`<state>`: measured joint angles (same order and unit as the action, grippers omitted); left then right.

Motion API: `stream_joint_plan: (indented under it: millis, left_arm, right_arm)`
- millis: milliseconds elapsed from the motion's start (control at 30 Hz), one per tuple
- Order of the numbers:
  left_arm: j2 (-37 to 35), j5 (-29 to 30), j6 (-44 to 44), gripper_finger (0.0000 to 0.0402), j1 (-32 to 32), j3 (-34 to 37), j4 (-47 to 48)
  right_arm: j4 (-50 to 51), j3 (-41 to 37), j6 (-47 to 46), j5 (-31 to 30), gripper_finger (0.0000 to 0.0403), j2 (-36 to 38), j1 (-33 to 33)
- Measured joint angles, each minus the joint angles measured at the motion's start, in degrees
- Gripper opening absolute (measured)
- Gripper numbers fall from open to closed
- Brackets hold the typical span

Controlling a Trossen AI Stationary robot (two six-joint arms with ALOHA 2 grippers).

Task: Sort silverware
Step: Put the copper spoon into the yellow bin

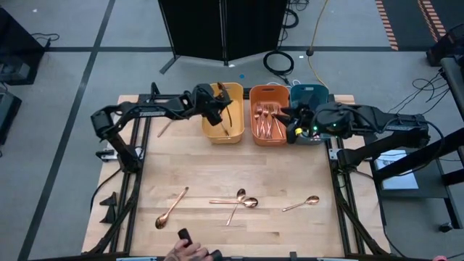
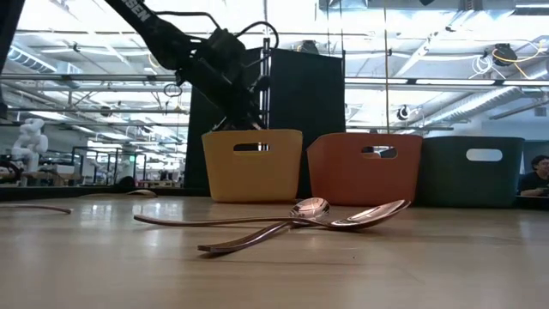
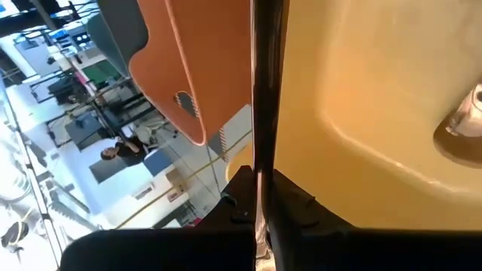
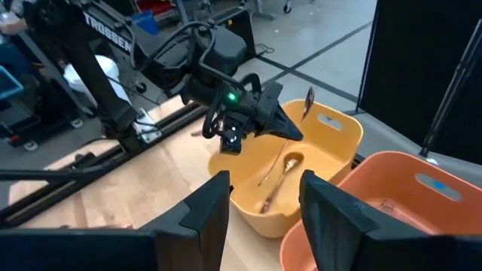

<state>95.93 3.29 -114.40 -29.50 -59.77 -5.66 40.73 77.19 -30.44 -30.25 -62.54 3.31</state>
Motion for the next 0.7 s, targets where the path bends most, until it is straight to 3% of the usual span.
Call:
stream_joint_plan:
  millis: [700]
  left_arm:
    - [0.12, 0.13, 1.54, 0.0010, 0.46, 0.00, -0.09]
  right_arm:
    - [2.85, 0.00, 4.39, 0.05, 0.0148, -0.02, -1.88]
